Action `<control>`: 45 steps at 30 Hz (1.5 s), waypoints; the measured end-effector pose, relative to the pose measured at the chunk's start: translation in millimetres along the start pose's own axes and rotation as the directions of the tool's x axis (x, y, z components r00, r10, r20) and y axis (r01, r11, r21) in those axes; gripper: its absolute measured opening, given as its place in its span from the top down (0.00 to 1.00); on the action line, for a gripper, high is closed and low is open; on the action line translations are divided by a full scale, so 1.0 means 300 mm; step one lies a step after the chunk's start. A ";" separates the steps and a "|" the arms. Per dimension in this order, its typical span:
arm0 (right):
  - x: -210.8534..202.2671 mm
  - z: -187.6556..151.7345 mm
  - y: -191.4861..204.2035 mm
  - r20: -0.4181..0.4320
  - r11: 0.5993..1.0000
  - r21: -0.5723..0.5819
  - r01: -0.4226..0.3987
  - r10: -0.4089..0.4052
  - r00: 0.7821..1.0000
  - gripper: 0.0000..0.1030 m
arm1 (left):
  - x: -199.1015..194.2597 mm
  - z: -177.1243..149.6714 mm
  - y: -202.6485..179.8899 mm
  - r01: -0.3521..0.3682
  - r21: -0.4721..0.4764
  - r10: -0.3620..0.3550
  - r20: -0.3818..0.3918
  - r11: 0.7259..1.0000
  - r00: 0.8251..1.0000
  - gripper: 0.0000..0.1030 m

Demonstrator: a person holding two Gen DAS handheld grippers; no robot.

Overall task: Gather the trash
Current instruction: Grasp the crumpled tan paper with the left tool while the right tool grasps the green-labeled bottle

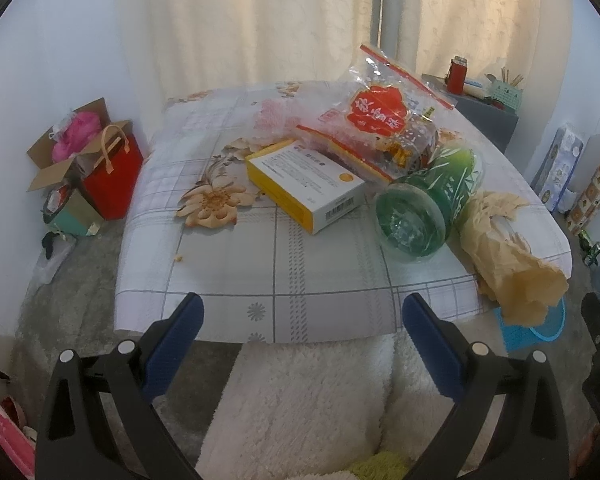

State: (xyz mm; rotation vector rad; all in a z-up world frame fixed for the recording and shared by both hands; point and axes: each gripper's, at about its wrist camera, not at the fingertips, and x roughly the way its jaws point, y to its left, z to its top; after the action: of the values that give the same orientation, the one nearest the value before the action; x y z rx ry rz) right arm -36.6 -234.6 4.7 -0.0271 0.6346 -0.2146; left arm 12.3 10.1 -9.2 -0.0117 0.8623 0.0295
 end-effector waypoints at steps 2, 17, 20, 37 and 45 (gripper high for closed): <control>0.006 0.004 -0.017 0.001 1.000 0.003 -0.012 0.012 1.000 0.07 | 0.006 0.006 -0.002 0.009 0.001 -0.009 -0.003 1.000 1.000 0.05; 0.073 0.071 -0.115 0.042 0.999 0.028 -0.046 0.044 0.998 0.07 | -0.017 0.041 -0.057 0.341 0.076 -0.347 0.079 0.937 0.935 0.05; 0.093 0.084 -0.151 0.045 0.998 0.046 -0.046 0.044 0.998 0.07 | -0.022 0.052 -0.083 0.430 0.092 -0.438 0.092 0.898 0.894 0.05; 0.223 0.066 -0.330 -0.005 0.976 0.206 -0.067 0.069 0.998 0.07 | 0.169 -0.007 -0.606 -0.004 0.891 -0.295 0.155 0.454 0.943 0.05; 0.316 0.141 -0.373 0.001 0.928 0.195 -0.318 0.324 0.946 0.07 | 0.223 0.043 -0.668 0.071 0.890 -0.302 0.077 0.450 0.950 0.08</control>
State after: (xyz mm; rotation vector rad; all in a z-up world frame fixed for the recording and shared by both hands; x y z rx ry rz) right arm 41.5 -365.2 -6.6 0.2671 0.6377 0.0421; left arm 71.8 -188.6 -52.1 0.8872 0.5473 -0.6434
